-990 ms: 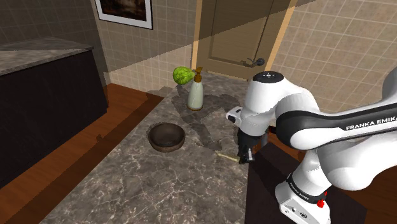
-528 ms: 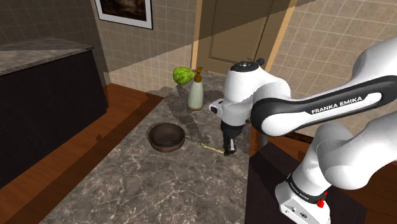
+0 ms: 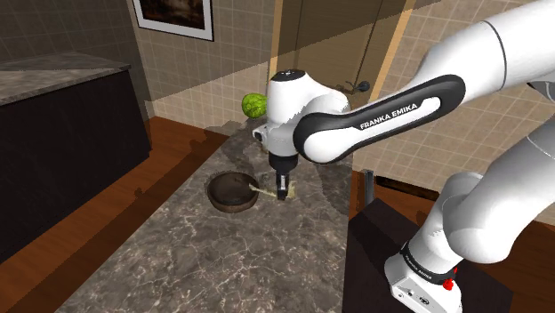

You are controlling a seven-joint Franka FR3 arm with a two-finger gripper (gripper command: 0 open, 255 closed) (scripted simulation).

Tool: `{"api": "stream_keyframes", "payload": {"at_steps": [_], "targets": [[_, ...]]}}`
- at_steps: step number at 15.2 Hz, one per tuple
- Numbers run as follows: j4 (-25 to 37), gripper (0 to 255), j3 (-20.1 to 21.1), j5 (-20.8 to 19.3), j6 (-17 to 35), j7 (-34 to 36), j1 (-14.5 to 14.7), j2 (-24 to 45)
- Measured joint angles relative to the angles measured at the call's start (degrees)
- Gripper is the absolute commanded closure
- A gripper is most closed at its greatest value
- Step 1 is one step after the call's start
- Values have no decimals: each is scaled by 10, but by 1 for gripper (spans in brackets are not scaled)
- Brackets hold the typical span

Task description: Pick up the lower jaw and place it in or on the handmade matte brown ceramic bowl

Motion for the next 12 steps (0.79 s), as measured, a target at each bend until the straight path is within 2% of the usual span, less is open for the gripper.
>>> {"api": "stream_keyframes", "payload": {"at_steps": [5, 12], "targets": [[116, 255, 0, -37, -16, 13, -11, 106], [299, 255, -7, -83, -60, 27, -5, 251]]}}
